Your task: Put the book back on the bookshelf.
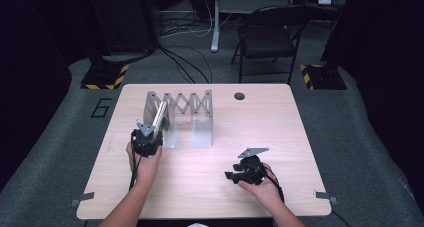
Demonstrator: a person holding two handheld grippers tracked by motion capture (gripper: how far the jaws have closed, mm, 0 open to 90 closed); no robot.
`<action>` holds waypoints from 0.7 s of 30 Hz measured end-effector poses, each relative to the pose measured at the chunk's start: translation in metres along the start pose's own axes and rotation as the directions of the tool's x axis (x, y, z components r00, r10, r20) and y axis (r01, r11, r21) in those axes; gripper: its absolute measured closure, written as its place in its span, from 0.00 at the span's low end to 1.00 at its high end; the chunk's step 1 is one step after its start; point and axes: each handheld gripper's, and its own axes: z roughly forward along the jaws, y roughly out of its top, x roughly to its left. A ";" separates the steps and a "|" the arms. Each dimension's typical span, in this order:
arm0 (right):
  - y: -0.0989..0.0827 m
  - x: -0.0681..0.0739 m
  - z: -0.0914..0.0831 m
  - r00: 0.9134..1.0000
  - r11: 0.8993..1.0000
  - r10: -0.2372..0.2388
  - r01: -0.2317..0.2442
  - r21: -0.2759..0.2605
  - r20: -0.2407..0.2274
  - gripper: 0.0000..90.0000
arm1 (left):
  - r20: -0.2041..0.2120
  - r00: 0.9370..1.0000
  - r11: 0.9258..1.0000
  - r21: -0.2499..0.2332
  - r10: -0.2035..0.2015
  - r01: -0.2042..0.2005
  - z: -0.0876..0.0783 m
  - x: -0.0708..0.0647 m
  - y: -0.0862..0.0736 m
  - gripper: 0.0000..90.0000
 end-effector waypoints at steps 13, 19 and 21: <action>0.000 0.000 0.000 1.000 1.000 -0.005 0.005 0.000 0.002 0.57 | 0.008 1.000 0.999 -0.048 0.003 -0.003 -0.018 0.002 0.002 0.72; 0.000 0.000 0.000 1.000 1.000 0.005 -0.005 0.003 0.003 0.57 | 0.011 1.000 0.994 -0.104 0.021 -0.020 -0.035 0.001 0.007 0.67; 0.000 -0.001 0.000 1.000 1.000 -0.001 0.001 0.001 -0.001 0.57 | 0.019 1.000 0.994 -0.111 0.019 -0.017 -0.040 0.001 0.009 0.66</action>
